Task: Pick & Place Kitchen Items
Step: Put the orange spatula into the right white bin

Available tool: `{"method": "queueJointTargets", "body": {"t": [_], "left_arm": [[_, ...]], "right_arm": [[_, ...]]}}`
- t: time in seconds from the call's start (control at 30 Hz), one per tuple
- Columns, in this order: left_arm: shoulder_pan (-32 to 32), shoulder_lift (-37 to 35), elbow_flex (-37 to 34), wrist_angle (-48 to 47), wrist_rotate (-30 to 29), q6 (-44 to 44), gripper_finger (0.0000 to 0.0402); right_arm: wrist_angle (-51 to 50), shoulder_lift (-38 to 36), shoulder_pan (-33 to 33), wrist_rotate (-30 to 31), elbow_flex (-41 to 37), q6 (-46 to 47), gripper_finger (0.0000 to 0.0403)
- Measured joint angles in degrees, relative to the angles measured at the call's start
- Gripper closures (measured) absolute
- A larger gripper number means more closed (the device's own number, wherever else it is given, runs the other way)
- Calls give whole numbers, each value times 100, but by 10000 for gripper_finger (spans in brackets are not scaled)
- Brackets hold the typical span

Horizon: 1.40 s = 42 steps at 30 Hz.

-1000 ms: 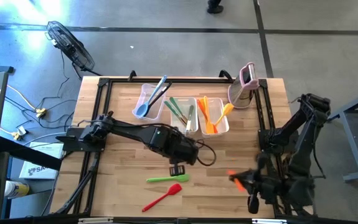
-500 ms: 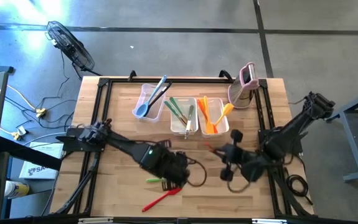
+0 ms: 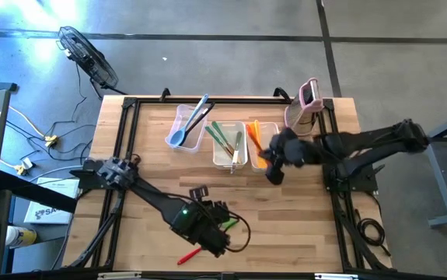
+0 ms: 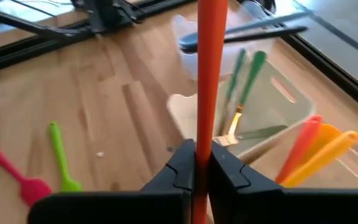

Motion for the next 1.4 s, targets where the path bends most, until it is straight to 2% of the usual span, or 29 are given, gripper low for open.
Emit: {"method": "queueJointTargets", "body": {"t": [0.4,0.6,0.87,1.1,1.4], "left_arm": [[-19,298,0,-4,78,195,311],[-19,298,0,-4,-99,216,311],[-19,298,0,-2,-170,405,311],[-17,298,0,-4,-391,372,311],[-17,298,-2,-2,-375,367,311]], "right_arm": [[-256,330,-2131,-1730,-1,-452,397],[42,611,-2748,-2333,-470,-470,397],[973,928,-3026,-2779,-1344,-415,397],[1123,1296,-3076,-2713,-1495,-425,394],[1144,1523,-3065,-2601,-1486,-458,342]]}}
